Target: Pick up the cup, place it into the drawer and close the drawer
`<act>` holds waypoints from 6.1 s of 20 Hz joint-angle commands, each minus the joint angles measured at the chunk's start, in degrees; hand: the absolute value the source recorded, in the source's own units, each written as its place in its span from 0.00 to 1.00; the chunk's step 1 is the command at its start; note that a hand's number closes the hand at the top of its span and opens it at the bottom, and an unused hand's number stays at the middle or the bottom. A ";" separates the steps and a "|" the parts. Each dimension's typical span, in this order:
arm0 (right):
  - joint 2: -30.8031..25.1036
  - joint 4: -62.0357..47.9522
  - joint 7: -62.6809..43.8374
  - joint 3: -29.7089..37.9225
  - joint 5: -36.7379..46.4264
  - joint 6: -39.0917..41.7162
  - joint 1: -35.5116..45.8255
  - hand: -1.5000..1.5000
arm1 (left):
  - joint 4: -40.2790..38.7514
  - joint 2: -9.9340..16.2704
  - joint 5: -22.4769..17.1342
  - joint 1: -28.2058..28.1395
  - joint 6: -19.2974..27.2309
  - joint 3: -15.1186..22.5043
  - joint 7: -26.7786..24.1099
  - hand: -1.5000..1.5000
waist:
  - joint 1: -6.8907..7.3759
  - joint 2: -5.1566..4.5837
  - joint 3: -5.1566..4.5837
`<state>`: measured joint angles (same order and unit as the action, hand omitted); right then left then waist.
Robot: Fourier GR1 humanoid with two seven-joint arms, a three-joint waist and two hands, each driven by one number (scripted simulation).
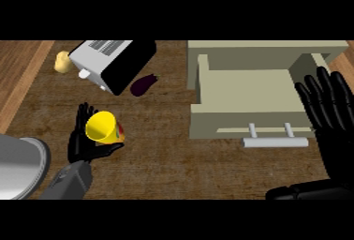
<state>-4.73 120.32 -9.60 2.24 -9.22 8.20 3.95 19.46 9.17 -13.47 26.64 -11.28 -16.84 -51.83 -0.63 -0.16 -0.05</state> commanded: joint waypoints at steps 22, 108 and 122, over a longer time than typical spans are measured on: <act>1.34 -1.39 1.81 -0.66 1.21 -0.34 -1.15 0.00 | 3.96 -1.83 1.22 -3.82 -2.44 1.63 -13.80 1.00 | 0.42 0.13 0.03; -1.94 -6.90 3.50 3.42 -3.69 4.60 4.09 0.00 | 1.31 -9.17 -19.63 50.68 38.67 50.36 35.63 0.00 | -5.45 -1.31 0.19; -1.82 -3.06 -1.67 4.31 -10.06 4.21 5.20 0.00 | 11.00 -9.17 -31.70 48.49 36.58 47.15 24.05 0.00 | -3.02 -0.44 0.09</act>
<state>-5.41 116.28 -9.01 5.03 -16.67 12.31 8.19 27.75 0.00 -42.38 75.28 25.00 30.39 -25.78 -4.53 -0.95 0.05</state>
